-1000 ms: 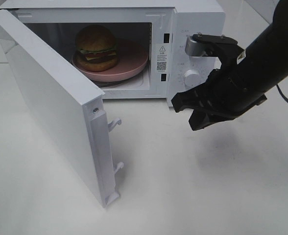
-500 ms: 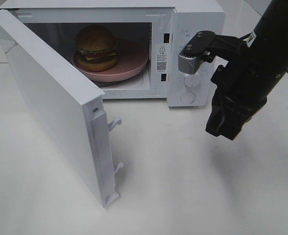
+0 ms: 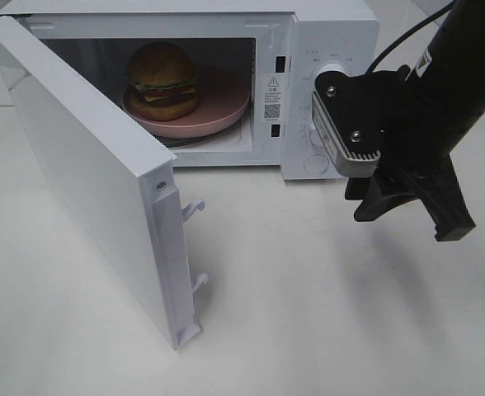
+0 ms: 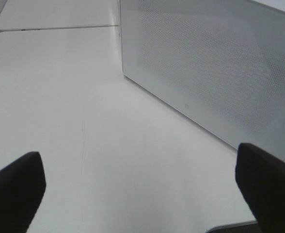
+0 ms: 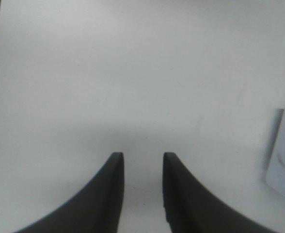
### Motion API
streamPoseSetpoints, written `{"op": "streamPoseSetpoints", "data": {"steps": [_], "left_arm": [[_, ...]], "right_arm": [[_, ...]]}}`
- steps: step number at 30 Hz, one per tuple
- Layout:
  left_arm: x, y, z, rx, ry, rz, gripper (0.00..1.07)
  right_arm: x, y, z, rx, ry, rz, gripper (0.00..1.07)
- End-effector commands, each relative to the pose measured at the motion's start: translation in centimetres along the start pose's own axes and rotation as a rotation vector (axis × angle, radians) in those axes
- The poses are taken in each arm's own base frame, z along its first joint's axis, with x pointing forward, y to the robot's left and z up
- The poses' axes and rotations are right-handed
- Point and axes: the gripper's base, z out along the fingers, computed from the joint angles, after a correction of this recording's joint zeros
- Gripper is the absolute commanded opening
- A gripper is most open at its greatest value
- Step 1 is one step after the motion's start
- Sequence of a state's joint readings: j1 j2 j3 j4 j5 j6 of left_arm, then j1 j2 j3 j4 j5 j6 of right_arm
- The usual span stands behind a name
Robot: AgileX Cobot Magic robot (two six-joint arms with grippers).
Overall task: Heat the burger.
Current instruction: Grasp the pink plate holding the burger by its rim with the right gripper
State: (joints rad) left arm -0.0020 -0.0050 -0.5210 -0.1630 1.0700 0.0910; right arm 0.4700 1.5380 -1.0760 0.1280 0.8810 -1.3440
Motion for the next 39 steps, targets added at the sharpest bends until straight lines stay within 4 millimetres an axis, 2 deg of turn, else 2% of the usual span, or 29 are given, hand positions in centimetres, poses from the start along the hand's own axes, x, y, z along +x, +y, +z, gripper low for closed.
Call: {"op": "streamPoseSetpoints", "data": {"steps": [1,2,3,4,5,6,8,10,17,22,32,39], "left_arm": [[0.1,0.0,0.0,-0.001,-0.005,-0.005,1.01],[0.1,0.0,0.0,-0.001,-0.005,-0.005,1.01],[0.1,0.0,0.0,-0.001,-0.005,-0.005,1.01],[0.1,0.0,0.0,-0.001,-0.005,-0.005,1.01],[0.1,0.0,0.0,-0.001,-0.005,-0.005,1.01],[0.1,0.0,0.0,-0.001,-0.005,-0.005,1.01],[0.1,0.0,0.0,-0.001,-0.005,-0.005,1.01],[0.1,0.0,0.0,-0.001,-0.005,-0.005,1.01],[0.1,0.0,0.0,-0.001,-0.005,-0.005,1.01],[0.1,0.0,0.0,-0.001,-0.005,-0.005,1.01],[0.1,0.0,0.0,-0.001,-0.005,-0.005,1.01],[0.1,0.0,0.0,-0.001,-0.005,-0.005,1.01]], "right_arm": [[-0.2,-0.4,-0.2,0.056,0.002,-0.040,0.47],[-0.3,-0.5,-0.2,0.074,0.006,-0.046,0.53],[-0.8,-0.8,-0.2,0.117,0.010,-0.051,0.68],[-0.8,-0.8,-0.2,0.117,0.010,-0.051,0.68],[-1.4,-0.9,-0.1,0.153,-0.003,-0.046,0.83],[-1.4,-0.9,-0.1,0.153,-0.003,-0.046,0.83],[-2.2,-1.1,-0.1,0.200,-0.023,-0.052,0.96],[-2.3,-1.4,-0.1,0.225,-0.027,-0.051,0.99],[-2.3,-2.1,0.4,0.271,-0.002,-0.086,0.98],[-3.7,-3.2,0.7,0.323,-0.003,-0.145,0.97],[-5.3,-6.4,2.0,0.380,-0.002,-0.184,0.95],[-6.6,-7.7,3.0,0.431,-0.024,-0.190,0.94]]}}
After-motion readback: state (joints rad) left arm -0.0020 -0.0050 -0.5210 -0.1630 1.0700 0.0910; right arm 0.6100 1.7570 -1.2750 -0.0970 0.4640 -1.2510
